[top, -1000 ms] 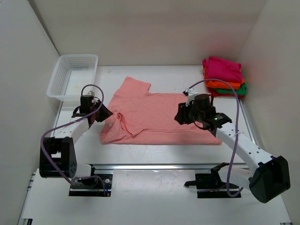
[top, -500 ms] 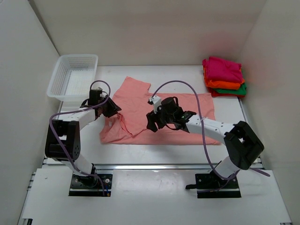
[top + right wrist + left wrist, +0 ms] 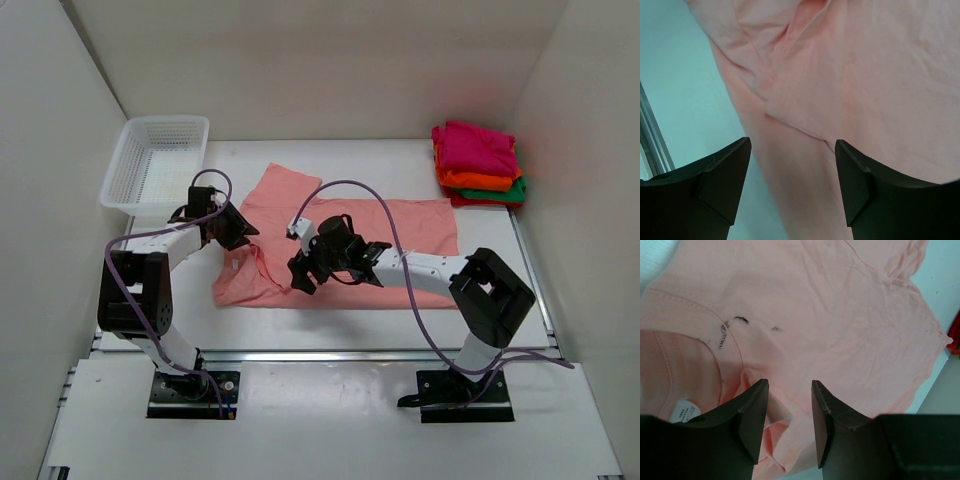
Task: Fold and stack the t-shirts
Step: Fold the flattened tshirt in 1/3 of the way
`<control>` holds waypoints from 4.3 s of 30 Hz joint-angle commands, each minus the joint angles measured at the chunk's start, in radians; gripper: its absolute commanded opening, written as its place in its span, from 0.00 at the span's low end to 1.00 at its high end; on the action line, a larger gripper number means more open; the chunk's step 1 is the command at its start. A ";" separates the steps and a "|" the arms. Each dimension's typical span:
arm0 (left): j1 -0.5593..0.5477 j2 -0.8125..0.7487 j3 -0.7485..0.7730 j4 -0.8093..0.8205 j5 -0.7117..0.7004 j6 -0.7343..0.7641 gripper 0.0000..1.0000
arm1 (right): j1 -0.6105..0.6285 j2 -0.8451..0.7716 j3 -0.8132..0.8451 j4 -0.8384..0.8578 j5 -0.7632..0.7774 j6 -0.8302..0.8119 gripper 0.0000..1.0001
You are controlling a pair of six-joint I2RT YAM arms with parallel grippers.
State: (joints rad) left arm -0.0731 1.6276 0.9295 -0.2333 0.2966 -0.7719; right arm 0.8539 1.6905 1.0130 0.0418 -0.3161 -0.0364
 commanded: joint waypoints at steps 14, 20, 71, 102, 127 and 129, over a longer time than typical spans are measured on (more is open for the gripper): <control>0.035 -0.014 0.031 -0.092 0.093 0.029 0.52 | 0.083 0.095 0.082 0.064 0.000 -0.082 0.66; 0.050 -0.026 0.028 -0.129 0.102 0.057 0.51 | 0.094 0.127 0.102 0.056 0.014 -0.111 0.66; 0.013 0.258 0.301 0.003 0.113 0.003 0.20 | -0.208 0.411 0.504 -0.029 0.363 0.030 0.00; -0.056 -0.078 -0.078 -0.231 0.021 0.253 0.41 | -0.596 -0.432 -0.203 -0.482 0.335 0.319 0.52; 0.055 -0.100 -0.218 -0.459 -0.166 0.437 0.37 | -0.897 -0.272 -0.311 -0.543 0.365 0.268 0.51; 0.059 -0.104 -0.209 -0.466 -0.172 0.439 0.38 | -0.903 -0.247 -0.298 -0.557 0.409 0.260 0.51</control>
State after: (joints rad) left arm -0.0280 1.5127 0.7704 -0.6209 0.2310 -0.3813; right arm -0.0246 1.3899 0.7101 -0.5014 -0.0189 0.2615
